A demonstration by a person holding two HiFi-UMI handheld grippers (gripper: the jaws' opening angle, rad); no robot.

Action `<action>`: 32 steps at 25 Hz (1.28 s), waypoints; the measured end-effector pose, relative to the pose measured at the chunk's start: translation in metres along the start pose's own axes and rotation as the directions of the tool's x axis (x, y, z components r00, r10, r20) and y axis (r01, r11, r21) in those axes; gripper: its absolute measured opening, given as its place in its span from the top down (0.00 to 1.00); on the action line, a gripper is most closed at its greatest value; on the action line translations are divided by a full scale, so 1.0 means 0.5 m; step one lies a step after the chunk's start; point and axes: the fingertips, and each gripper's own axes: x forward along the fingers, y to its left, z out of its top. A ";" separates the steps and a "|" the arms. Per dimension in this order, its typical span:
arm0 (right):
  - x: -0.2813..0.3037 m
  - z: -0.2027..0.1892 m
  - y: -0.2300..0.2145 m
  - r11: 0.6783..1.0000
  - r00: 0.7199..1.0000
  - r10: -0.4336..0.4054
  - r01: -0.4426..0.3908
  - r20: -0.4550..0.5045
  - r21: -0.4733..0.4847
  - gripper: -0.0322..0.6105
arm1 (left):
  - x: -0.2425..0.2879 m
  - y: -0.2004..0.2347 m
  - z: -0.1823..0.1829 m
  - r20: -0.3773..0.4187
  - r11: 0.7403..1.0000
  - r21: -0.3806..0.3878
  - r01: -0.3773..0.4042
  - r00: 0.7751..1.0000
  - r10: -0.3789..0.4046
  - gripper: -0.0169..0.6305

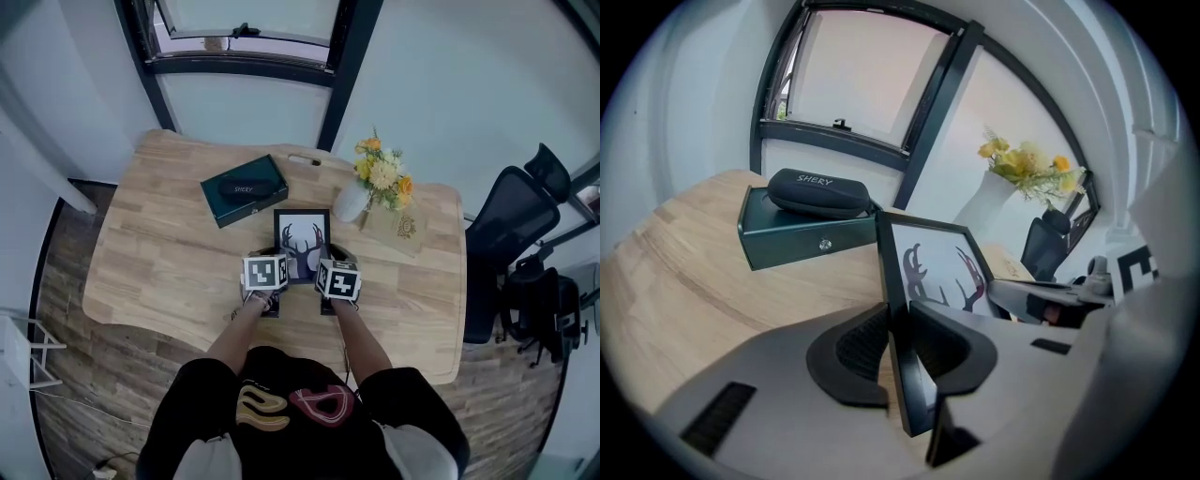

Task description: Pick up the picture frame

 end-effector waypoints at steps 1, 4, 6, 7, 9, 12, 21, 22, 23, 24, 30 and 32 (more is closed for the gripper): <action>-0.009 0.000 0.002 1.000 1.000 0.001 -0.001 0.006 -0.001 0.84 | -0.006 -0.001 -0.002 0.003 1.000 0.001 0.001 1.000 -0.001 0.85; -0.033 -0.001 0.007 1.000 1.000 -0.002 0.002 0.025 -0.003 0.84 | -0.023 -0.008 -0.006 0.015 1.000 0.011 0.014 1.000 -0.014 0.85; -0.048 0.000 0.010 1.000 0.999 -0.004 0.004 0.038 -0.006 0.84 | -0.035 -0.013 -0.008 0.031 1.000 0.018 0.021 0.999 -0.021 0.85; -0.055 0.002 0.012 1.000 0.999 -0.004 0.005 0.046 -0.009 0.84 | -0.041 -0.015 -0.009 0.038 1.000 0.020 0.023 0.999 -0.024 0.85; -0.071 0.006 0.015 1.000 0.998 -0.004 0.004 0.064 -0.012 0.84 | -0.053 -0.020 -0.009 0.050 0.999 0.026 0.027 0.998 -0.028 0.85; -0.095 0.010 0.020 1.000 0.996 -0.003 0.004 0.091 -0.010 0.84 | -0.073 -0.027 -0.006 0.070 0.998 0.039 0.041 0.997 -0.044 0.85; -0.149 0.050 0.047 1.000 0.988 0.021 -0.021 0.153 -0.005 0.84 | -0.138 -0.037 0.031 0.152 0.994 0.089 0.062 0.985 -0.075 0.85; -0.153 0.054 0.050 1.000 0.987 0.024 -0.024 0.159 -0.003 0.84 | -0.146 -0.038 0.035 0.163 0.994 0.095 0.061 0.984 -0.076 0.85; -0.158 0.057 0.053 1.000 0.986 0.029 -0.029 0.162 0.002 0.84 | -0.153 -0.038 0.038 0.172 0.993 0.101 0.060 0.982 -0.077 0.85; -0.163 0.060 0.056 0.999 0.986 0.033 -0.035 0.164 0.007 0.84 | -0.159 -0.039 0.041 0.178 0.993 0.105 0.059 0.981 -0.077 0.85; -0.195 0.077 0.075 0.999 0.980 0.043 -0.043 0.195 -0.002 0.84 | -0.195 -0.040 0.051 0.209 0.990 0.116 0.079 0.973 -0.102 0.85; -0.206 0.078 0.082 0.998 0.978 0.053 -0.057 0.200 0.010 0.84 | -0.211 -0.041 0.053 0.219 0.989 0.128 0.079 0.970 -0.105 0.85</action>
